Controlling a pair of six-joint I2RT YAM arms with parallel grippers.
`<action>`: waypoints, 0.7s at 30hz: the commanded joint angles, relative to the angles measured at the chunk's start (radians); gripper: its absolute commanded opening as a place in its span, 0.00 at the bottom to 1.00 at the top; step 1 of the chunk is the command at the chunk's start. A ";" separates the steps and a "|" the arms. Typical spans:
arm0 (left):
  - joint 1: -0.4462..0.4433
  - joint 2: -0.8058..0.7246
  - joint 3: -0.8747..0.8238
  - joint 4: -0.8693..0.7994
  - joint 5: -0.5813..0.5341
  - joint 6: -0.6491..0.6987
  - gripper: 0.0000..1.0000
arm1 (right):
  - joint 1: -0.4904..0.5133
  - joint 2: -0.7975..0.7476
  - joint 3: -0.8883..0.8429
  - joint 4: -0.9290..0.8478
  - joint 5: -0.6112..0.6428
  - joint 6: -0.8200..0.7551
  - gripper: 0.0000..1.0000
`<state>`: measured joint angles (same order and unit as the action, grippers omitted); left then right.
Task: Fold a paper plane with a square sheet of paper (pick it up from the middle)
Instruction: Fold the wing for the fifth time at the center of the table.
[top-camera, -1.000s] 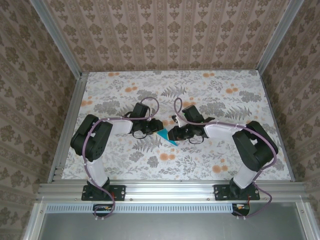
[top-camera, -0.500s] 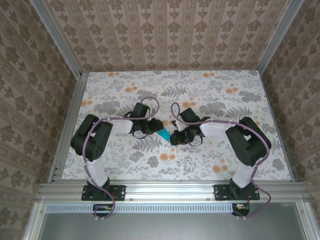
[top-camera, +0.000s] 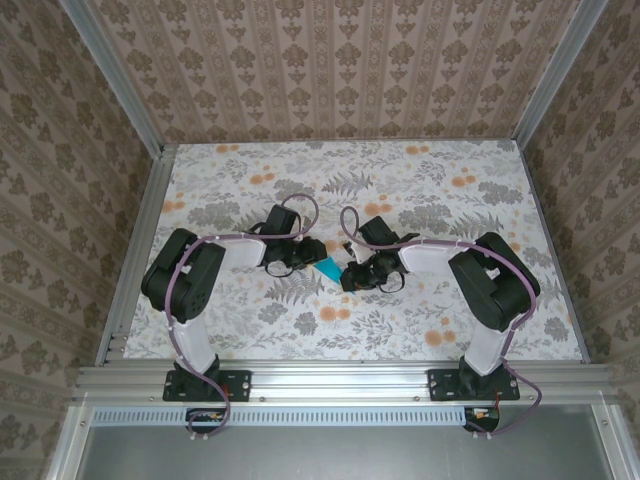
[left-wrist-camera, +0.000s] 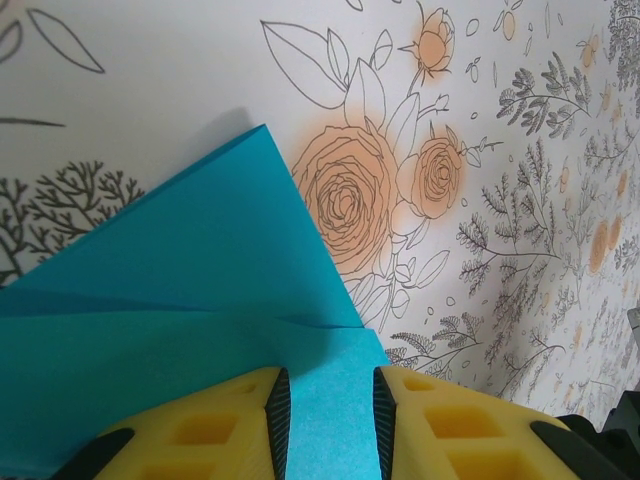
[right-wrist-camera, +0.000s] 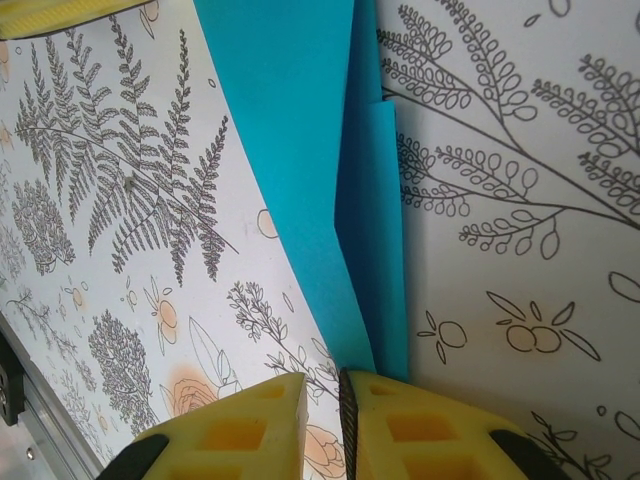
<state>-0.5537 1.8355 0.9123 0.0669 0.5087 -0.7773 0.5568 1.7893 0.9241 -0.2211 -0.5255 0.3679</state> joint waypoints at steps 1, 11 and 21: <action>0.012 0.034 0.013 -0.075 -0.036 0.019 0.31 | -0.006 0.029 -0.007 -0.082 0.048 -0.016 0.19; 0.014 0.057 0.029 -0.108 -0.039 0.020 0.31 | -0.034 -0.019 -0.101 -0.060 0.013 -0.005 0.19; 0.015 0.064 0.042 -0.134 -0.042 0.028 0.31 | -0.058 -0.102 -0.182 -0.079 -0.023 0.009 0.19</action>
<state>-0.5549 1.8580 0.9516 0.0132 0.5316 -0.7773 0.5003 1.7039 0.7822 -0.1673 -0.5545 0.3672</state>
